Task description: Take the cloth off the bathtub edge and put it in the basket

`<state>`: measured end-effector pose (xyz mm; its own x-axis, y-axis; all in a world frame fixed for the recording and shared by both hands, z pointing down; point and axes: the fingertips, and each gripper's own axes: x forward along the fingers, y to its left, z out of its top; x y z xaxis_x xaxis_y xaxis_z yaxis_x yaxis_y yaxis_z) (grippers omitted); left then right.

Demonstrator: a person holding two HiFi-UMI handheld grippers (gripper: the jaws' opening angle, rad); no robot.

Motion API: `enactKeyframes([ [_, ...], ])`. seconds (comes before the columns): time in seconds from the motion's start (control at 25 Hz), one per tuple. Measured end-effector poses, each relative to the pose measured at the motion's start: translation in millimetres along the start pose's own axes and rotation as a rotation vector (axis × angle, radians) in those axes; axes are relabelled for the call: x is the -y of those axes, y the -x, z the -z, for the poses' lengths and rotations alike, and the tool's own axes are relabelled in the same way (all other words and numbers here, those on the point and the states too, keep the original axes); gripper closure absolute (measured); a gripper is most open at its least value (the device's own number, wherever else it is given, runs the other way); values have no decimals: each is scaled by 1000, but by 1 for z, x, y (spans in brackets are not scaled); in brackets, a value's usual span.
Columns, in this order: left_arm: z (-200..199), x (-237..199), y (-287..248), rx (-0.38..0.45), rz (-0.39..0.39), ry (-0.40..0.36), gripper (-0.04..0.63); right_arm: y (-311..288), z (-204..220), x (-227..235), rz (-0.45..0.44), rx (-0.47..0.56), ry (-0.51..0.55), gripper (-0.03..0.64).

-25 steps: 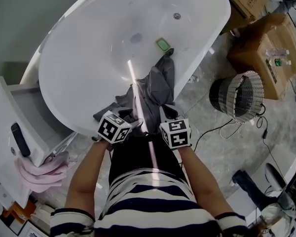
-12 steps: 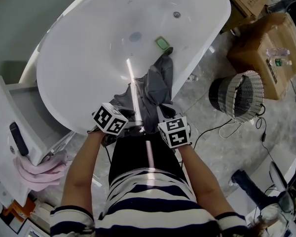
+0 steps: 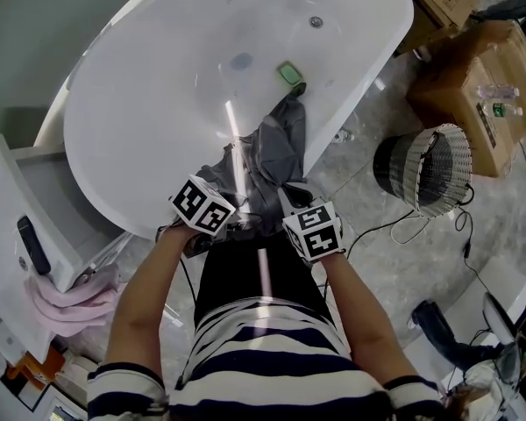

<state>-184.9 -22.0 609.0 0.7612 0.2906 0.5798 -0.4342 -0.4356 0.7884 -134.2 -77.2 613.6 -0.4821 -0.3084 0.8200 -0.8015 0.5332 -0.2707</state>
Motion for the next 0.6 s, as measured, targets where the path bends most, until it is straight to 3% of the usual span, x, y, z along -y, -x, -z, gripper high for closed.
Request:
enactKeyframes([
  [0.36,3,-4,-9,-68,-90,-35,371,0,-1,-1,-12,0,20,584],
  [0.6,-2,-2,-4,-57,-153,-65,462,1,1,0,-21,-6,20,584],
])
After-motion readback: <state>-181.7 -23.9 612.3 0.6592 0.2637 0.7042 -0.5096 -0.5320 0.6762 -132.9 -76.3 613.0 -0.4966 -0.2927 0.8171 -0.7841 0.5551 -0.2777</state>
